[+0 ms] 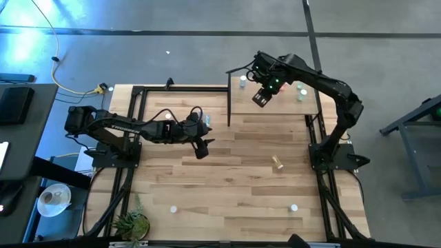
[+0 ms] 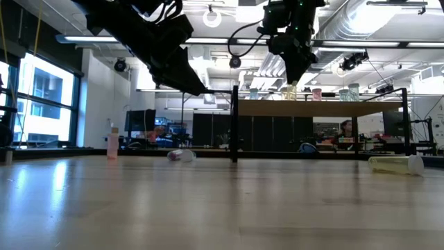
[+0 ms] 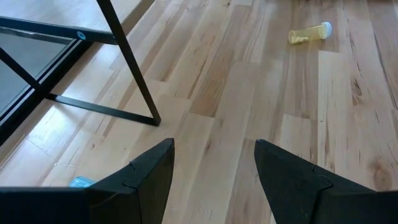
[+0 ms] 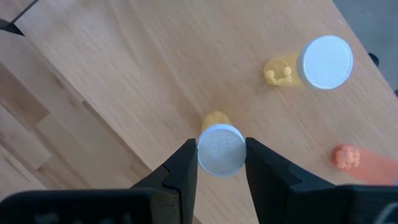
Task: Pick and place medicine bottles onto shelf by color
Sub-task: Put the right yellow medicine bottle aligned with the other yellow medicine bottle on the shelf, then put the bottom pink medicine bottle aligned with the other pink medicine bottle on the shelf
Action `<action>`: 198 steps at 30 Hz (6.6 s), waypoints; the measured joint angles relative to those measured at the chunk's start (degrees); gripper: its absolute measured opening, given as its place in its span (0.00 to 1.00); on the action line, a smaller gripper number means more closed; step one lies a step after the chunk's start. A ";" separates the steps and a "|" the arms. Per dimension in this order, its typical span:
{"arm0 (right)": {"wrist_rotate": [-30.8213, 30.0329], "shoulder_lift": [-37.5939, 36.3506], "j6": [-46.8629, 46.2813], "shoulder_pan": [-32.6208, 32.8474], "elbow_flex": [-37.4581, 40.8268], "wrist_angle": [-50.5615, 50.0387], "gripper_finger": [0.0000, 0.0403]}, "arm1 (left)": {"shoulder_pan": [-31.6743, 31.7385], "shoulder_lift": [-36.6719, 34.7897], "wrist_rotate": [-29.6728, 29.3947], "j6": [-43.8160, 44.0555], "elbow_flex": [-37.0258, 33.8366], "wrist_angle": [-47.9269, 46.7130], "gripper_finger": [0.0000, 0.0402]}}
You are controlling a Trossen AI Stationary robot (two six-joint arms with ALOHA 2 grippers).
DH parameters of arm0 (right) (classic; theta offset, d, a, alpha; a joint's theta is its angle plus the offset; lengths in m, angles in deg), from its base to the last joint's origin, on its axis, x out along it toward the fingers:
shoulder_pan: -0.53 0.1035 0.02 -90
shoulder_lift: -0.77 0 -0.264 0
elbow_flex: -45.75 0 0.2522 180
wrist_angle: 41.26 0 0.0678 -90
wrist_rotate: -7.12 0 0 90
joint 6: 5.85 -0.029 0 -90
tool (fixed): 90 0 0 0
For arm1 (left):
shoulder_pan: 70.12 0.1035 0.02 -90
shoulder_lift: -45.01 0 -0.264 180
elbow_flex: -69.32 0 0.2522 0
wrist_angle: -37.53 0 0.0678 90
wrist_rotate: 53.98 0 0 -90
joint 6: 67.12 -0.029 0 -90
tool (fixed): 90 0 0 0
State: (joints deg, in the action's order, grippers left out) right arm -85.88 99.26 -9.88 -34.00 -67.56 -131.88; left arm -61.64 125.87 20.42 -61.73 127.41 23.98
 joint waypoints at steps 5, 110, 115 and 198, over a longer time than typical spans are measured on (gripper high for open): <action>-0.07 -0.02 0.00 0.00 0.23 0.47 0.26 | 0.02 0.00 0.00 0.01 0.00 0.00 0.53; -0.23 -27.88 -6.54 34.20 34.81 40.80 0.40 | -61.29 -4.86 -10.84 61.01 -6.05 -25.68 0.53; -0.23 -27.88 -6.52 34.21 34.81 42.18 0.40 | -62.86 -0.26 -12.07 63.46 -6.05 -22.17 0.53; 0.54 -27.88 -6.45 34.18 34.81 43.99 0.40 | -50.62 16.85 -19.51 51.62 -6.01 1.55 0.25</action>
State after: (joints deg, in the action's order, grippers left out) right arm -85.34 71.38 -16.33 0.19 -32.76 -87.90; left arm -112.26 142.73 0.91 -10.11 121.40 25.52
